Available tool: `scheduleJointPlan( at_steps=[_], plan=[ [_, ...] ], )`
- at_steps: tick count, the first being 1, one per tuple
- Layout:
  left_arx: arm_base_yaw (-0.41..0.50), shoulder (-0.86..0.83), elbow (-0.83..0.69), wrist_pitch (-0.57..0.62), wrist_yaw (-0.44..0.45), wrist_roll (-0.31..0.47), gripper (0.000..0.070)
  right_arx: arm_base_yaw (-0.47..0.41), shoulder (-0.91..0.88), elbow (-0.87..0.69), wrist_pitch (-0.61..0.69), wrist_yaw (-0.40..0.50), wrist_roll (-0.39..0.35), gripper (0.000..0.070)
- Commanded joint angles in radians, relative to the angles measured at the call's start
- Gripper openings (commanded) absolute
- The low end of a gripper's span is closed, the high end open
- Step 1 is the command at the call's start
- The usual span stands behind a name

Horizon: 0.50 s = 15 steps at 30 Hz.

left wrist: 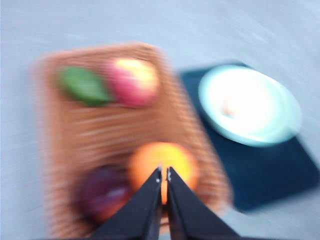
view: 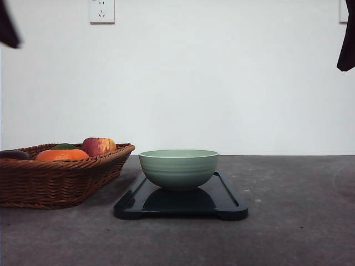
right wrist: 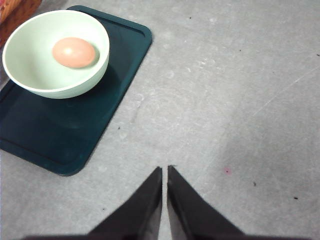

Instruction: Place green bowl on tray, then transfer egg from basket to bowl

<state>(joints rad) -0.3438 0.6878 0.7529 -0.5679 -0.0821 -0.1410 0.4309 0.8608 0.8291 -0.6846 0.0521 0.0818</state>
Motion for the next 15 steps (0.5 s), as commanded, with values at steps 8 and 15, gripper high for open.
scheduleJointPlan(
  at_steps=[8, 15],
  plan=[
    [0.273, -0.358, -0.348, 0.286, -0.004, 0.025, 0.0000, 0.005, 0.006, 0.007, 0.009, 0.001, -0.004, 0.0007],
    [0.320, -0.634, -0.630, 0.391, -0.005, 0.014, 0.0000, 0.005, 0.006, 0.007, 0.008, 0.001, -0.004, 0.0007]
  ],
)
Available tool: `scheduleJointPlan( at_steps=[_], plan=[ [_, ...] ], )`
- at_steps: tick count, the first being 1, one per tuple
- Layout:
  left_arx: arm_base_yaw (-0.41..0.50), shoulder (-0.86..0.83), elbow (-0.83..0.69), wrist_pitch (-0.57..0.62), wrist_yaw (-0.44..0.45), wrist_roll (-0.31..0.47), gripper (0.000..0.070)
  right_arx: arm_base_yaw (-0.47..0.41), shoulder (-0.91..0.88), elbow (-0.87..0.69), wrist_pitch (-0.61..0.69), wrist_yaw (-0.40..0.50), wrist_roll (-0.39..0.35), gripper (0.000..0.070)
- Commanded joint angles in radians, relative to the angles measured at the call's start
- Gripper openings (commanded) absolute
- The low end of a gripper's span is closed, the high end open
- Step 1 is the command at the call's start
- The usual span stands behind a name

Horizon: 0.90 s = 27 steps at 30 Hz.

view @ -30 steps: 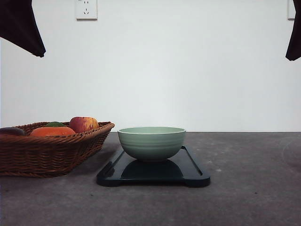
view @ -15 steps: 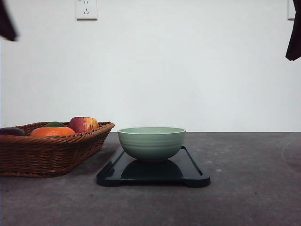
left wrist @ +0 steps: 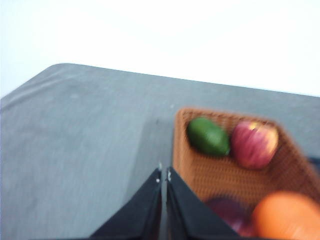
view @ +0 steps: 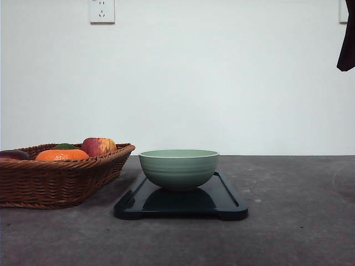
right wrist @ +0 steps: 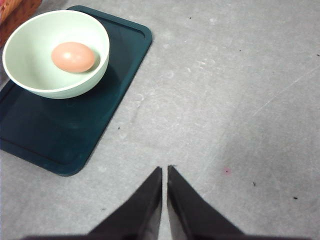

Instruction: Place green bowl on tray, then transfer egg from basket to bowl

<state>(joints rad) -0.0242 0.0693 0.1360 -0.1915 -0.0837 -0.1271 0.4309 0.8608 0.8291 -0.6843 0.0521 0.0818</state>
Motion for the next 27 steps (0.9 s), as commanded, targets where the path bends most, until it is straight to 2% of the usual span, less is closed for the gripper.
scheduleJointPlan(
  at_steps=[1, 8, 25, 27],
  plan=[
    [0.001, -0.042, -0.040, 0.013, -0.004, -0.006, 0.0000, 0.005, 0.006, 0.007, 0.008, 0.001, -0.004, 0.0007],
    [0.001, -0.066, -0.122, 0.021, -0.003, -0.028, 0.0000, 0.005, 0.006, 0.007, 0.009, 0.001, -0.004, 0.0007],
    [0.001, -0.066, -0.122, 0.005, -0.003, -0.027, 0.0000, 0.005, 0.006, 0.007, 0.011, 0.001, -0.004, 0.0007],
    [0.001, -0.066, -0.122, 0.005, -0.003, -0.027, 0.0000, 0.005, 0.006, 0.007, 0.012, 0.002, -0.024, 0.0007]
  ],
)
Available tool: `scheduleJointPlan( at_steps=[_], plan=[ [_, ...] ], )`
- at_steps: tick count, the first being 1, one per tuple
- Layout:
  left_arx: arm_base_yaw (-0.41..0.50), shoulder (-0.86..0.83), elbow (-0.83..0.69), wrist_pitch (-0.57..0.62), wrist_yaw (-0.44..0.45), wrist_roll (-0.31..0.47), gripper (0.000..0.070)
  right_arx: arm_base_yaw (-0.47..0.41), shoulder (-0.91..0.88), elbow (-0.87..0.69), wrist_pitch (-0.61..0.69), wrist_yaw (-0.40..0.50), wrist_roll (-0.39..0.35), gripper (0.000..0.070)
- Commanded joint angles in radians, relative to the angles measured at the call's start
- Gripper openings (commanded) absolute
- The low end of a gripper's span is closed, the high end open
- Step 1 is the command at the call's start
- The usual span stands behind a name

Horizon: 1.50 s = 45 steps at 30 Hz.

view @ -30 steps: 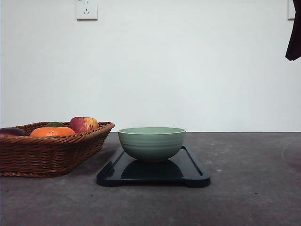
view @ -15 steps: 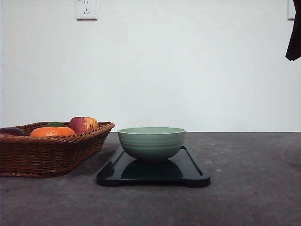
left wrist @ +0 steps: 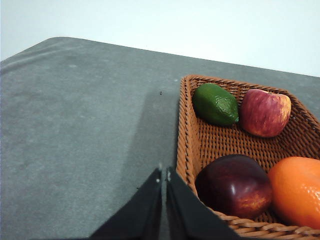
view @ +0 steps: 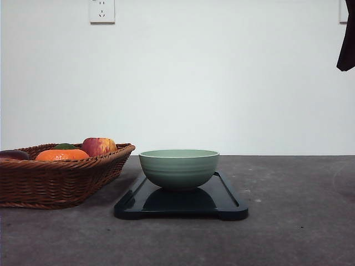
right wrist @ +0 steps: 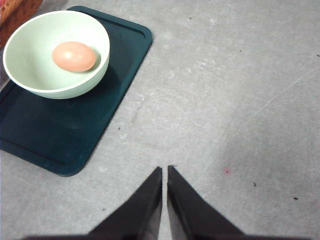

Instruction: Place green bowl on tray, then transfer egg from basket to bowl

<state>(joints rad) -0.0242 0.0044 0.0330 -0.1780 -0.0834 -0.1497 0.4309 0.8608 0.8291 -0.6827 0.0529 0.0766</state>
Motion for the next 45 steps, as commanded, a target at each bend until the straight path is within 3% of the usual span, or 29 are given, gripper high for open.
scheduleJointPlan(
  at_steps=[1, 6, 12, 22, 28, 45],
  plan=[
    [0.001, -0.001, -0.019, -0.008, -0.003, -0.004, 0.0000, 0.004, 0.002, 0.007, 0.015, 0.009, -0.069, 0.0007],
    [0.001, -0.001, -0.019, -0.008, -0.003, -0.005, 0.0000, -0.047, -0.059, -0.041, 0.096, 0.020, -0.194, 0.0007],
    [0.001, -0.001, -0.019, -0.008, -0.003, -0.005, 0.0000, -0.188, -0.293, -0.293, 0.349, 0.028, -0.193, 0.0007],
    [0.001, -0.001, -0.019, -0.008, -0.003, -0.004, 0.0000, -0.362, -0.735, -0.669, 0.465, 0.026, -0.149, 0.0007],
    [0.001, -0.001, -0.019, -0.008, -0.003, -0.004, 0.0000, -0.380, -0.841, -0.819, 0.580, 0.023, -0.094, 0.0007],
    [0.001, -0.001, -0.019, -0.008, -0.003, -0.004, 0.0000, -0.375, -0.857, -0.817, 0.583, 0.026, -0.087, 0.0007]
  ],
)
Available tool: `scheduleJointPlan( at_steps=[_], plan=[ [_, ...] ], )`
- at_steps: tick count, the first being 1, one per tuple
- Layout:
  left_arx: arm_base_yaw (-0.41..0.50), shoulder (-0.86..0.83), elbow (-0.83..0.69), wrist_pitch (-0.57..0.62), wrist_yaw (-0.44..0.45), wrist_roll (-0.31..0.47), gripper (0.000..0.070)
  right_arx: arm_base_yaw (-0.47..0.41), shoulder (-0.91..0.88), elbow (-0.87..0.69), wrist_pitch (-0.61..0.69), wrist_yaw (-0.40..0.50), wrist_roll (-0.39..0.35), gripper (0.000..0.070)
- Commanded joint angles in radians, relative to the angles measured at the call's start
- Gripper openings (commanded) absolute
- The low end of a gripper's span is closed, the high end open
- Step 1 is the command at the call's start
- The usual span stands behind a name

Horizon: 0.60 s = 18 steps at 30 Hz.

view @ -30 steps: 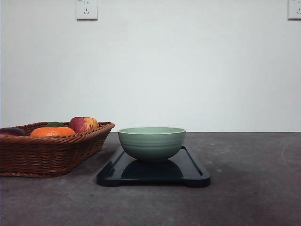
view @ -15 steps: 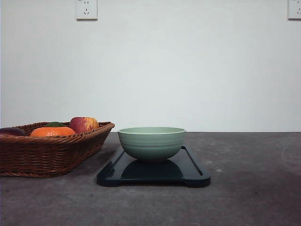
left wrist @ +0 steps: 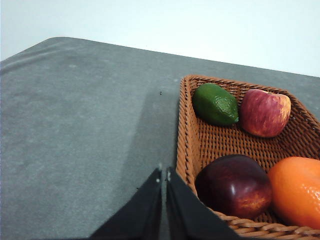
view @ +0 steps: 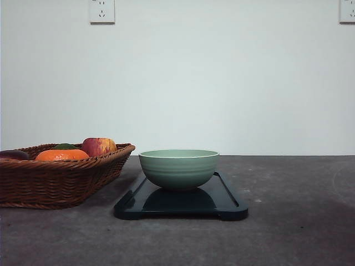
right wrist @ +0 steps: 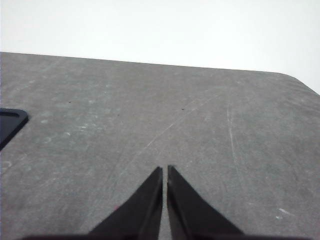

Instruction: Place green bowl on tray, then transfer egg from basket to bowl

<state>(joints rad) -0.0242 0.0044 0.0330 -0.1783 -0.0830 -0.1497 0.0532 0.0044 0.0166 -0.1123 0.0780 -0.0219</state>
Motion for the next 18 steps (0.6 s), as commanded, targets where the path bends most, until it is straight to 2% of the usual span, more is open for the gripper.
scheduleJointPlan(
  at_steps=[1, 18],
  plan=[
    [0.001, -0.001, -0.019, -0.008, -0.003, -0.005, 0.0000, 0.003, -0.001, -0.004, 0.013, 0.001, 0.011, 0.0007],
    [0.001, -0.001, -0.019, -0.008, -0.003, -0.004, 0.0000, 0.003, -0.001, -0.004, 0.013, 0.001, 0.011, 0.0007]
  ],
)
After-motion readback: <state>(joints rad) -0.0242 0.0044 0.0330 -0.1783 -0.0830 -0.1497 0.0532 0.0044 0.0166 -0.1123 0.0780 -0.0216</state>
